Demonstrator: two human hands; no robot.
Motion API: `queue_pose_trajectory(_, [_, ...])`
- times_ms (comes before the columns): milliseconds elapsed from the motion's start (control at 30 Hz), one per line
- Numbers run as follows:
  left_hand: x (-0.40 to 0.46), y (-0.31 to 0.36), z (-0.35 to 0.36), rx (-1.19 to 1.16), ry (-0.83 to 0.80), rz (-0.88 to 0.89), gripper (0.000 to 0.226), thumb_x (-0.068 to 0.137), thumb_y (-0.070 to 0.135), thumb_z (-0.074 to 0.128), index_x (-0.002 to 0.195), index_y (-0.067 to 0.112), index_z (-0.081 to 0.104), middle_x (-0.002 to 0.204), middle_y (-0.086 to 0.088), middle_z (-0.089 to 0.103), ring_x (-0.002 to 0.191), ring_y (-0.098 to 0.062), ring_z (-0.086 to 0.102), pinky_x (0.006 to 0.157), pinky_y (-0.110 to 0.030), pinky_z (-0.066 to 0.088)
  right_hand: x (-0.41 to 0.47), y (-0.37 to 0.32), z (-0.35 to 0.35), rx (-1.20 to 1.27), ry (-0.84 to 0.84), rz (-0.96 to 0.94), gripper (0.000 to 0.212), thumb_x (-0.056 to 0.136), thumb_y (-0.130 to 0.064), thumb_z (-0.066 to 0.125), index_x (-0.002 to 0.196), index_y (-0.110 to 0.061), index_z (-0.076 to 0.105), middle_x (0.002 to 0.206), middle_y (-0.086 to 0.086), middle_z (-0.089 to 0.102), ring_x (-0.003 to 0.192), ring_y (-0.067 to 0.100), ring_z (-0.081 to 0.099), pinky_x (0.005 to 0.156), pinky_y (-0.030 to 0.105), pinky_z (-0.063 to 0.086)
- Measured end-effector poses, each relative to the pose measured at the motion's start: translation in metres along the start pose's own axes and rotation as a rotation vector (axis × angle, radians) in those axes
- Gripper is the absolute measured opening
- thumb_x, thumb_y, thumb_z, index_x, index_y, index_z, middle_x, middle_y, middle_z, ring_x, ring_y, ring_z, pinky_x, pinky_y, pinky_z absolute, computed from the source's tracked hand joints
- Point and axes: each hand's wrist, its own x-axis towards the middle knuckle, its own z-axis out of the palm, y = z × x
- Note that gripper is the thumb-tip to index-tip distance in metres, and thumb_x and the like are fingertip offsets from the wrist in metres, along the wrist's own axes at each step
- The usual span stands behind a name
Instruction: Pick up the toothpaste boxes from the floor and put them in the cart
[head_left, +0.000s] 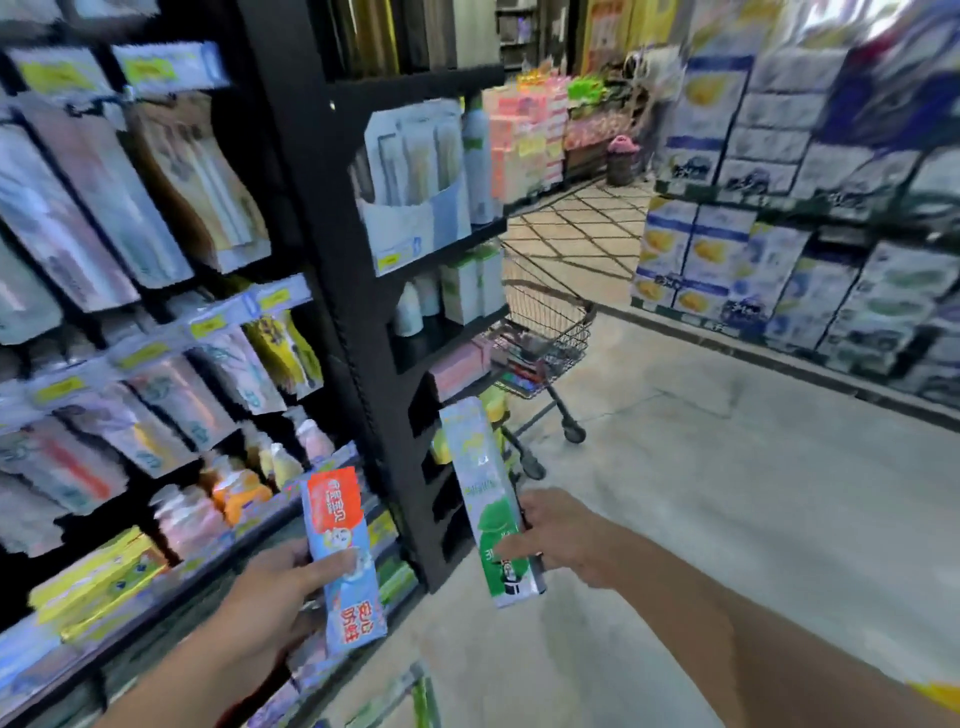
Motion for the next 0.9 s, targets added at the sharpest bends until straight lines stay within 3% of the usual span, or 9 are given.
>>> queue_pose_trajectory(67, [0.028, 0.014, 0.036, 0.039, -0.071, 0.008, 0.015, 0.088, 0.010, 0.071, 0.103, 0.006, 0.071, 0.091, -0.012, 0.078, 0.078, -0.028, 0.074, 0.083, -0.045, 0.057, 0.005, 0.003, -0.037, 0.043, 0.057, 0.009, 0.031, 0.081, -0.002, 0.077, 0.111, -0.008, 0.071, 0.105, 0.008, 0.076, 0.097, 0.026, 0.073, 0.089, 0.046, 0.058])
queue_pose_trajectory(200, [0.085, 0.040, 0.098, 0.111, -0.220, -0.003, 0.029, 0.082, 0.013, 0.078, 0.108, 0.005, 0.070, 0.100, -0.015, 0.077, 0.091, -0.034, 0.070, 0.087, -0.050, 0.056, 0.020, 0.010, -0.099, 0.106, 0.191, 0.029, 0.024, 0.082, 0.002, 0.074, 0.105, -0.003, 0.072, 0.104, 0.015, 0.075, 0.096, 0.032, 0.073, 0.088, 0.049, 0.058])
queue_pose_trajectory(300, [0.132, 0.058, 0.138, 0.159, -0.300, 0.007, 0.035, 0.073, 0.016, 0.082, 0.104, 0.003, 0.072, 0.096, -0.018, 0.076, 0.079, -0.029, 0.071, 0.069, -0.037, 0.057, 0.041, 0.014, -0.139, 0.134, 0.280, 0.059, 0.027, 0.082, 0.002, 0.073, 0.109, 0.000, 0.071, 0.105, 0.017, 0.074, 0.097, 0.034, 0.072, 0.088, 0.048, 0.058])
queue_pose_trajectory(367, [0.167, 0.071, 0.162, 0.168, -0.342, 0.017, 0.030, 0.078, 0.015, 0.081, 0.105, 0.004, 0.072, 0.096, -0.017, 0.077, 0.076, -0.026, 0.073, 0.059, -0.031, 0.058, 0.059, 0.012, -0.164, 0.134, 0.332, 0.090, 0.032, 0.081, -0.001, 0.075, 0.112, -0.001, 0.069, 0.104, 0.015, 0.075, 0.094, 0.032, 0.073, 0.087, 0.049, 0.059])
queue_pose_trajectory(433, [0.206, 0.084, 0.184, 0.188, -0.383, 0.023, 0.019, 0.087, 0.013, 0.072, 0.106, 0.008, 0.072, 0.096, -0.010, 0.078, 0.080, -0.023, 0.076, 0.062, -0.031, 0.058, 0.081, 0.007, -0.190, 0.139, 0.373, 0.114, 0.034, 0.081, -0.002, 0.075, 0.114, -0.001, 0.068, 0.103, 0.015, 0.075, 0.093, 0.031, 0.073, 0.086, 0.051, 0.059])
queue_pose_trajectory(600, [0.290, 0.129, 0.234, 0.200, -0.447, 0.008, 0.018, 0.090, 0.012, 0.069, 0.108, 0.010, 0.070, 0.098, -0.007, 0.078, 0.089, -0.025, 0.075, 0.079, -0.041, 0.059, 0.121, -0.017, -0.246, 0.202, 0.456, 0.133, 0.028, 0.084, -0.001, 0.072, 0.112, -0.002, 0.067, 0.103, 0.012, 0.075, 0.095, 0.028, 0.073, 0.085, 0.049, 0.059])
queue_pose_trajectory(733, [0.350, 0.160, 0.279, 0.215, -0.495, 0.002, 0.020, 0.090, 0.007, 0.068, 0.110, 0.004, 0.068, 0.097, -0.012, 0.077, 0.084, -0.028, 0.075, 0.071, -0.041, 0.061, 0.148, -0.032, -0.289, 0.258, 0.521, 0.116, 0.026, 0.086, 0.001, 0.070, 0.112, -0.002, 0.066, 0.105, 0.013, 0.075, 0.097, 0.029, 0.073, 0.086, 0.051, 0.058])
queue_pose_trajectory(833, [0.388, 0.180, 0.313, 0.218, -0.512, -0.006, 0.021, 0.089, 0.008, 0.070, 0.109, 0.002, 0.067, 0.097, -0.014, 0.077, 0.084, -0.028, 0.075, 0.083, -0.052, 0.059, 0.164, -0.040, -0.322, 0.318, 0.551, 0.121, 0.026, 0.088, 0.002, 0.068, 0.113, -0.002, 0.065, 0.106, 0.013, 0.074, 0.098, 0.028, 0.072, 0.084, 0.046, 0.060])
queue_pose_trajectory(900, [0.412, 0.190, 0.338, 0.222, -0.534, -0.013, 0.020, 0.089, 0.009, 0.070, 0.108, 0.003, 0.068, 0.094, -0.013, 0.077, 0.078, -0.024, 0.075, 0.073, -0.044, 0.062, 0.176, -0.043, -0.348, 0.329, 0.569, 0.118, 0.024, 0.088, 0.001, 0.068, 0.112, -0.004, 0.066, 0.106, 0.011, 0.075, 0.098, 0.028, 0.072, 0.083, 0.045, 0.060])
